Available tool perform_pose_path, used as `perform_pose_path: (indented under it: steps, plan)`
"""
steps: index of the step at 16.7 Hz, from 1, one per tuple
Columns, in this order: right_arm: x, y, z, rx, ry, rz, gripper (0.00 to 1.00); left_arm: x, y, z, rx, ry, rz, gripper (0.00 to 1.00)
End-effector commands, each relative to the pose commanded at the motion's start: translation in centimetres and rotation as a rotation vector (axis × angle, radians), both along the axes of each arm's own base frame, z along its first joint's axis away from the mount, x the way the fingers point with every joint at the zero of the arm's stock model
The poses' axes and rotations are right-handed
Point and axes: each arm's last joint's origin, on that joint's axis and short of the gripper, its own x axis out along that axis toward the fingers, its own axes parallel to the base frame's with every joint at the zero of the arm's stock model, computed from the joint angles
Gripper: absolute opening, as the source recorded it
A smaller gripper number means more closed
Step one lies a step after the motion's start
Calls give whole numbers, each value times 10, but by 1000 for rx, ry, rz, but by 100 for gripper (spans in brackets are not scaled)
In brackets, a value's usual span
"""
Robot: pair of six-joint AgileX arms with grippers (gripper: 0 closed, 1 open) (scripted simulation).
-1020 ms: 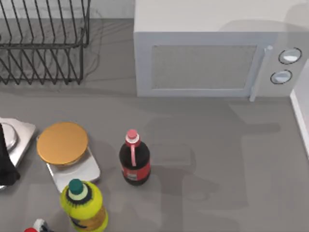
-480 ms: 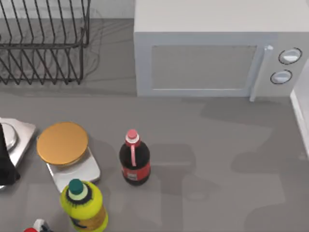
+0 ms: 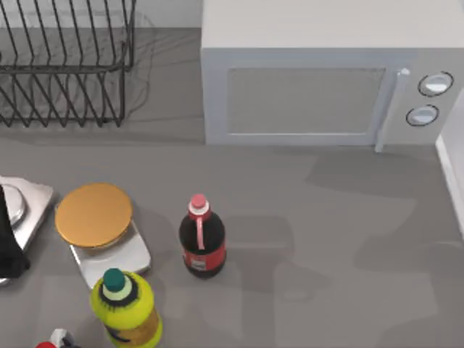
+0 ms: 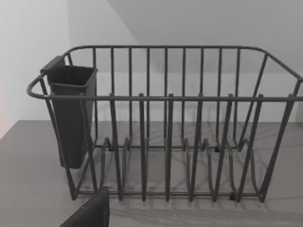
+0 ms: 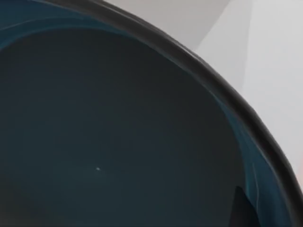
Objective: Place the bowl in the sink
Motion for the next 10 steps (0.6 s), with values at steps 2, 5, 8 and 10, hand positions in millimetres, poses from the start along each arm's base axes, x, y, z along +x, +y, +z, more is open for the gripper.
perform_pose_path:
  steps: [2,5,8,10]
  plan:
    - [2,3,-1,2,-4,14,0,0,0,0,0,0,0,100]
    - [14,17,-12,5,-26,83,0,0,0,0,0,0,0,100]
    - [27,28,-39,3,-48,148,0,0,0,0,0,0,0,100]
    - [31,30,-69,-3,-50,161,0,0,0,0,0,0,0,100]
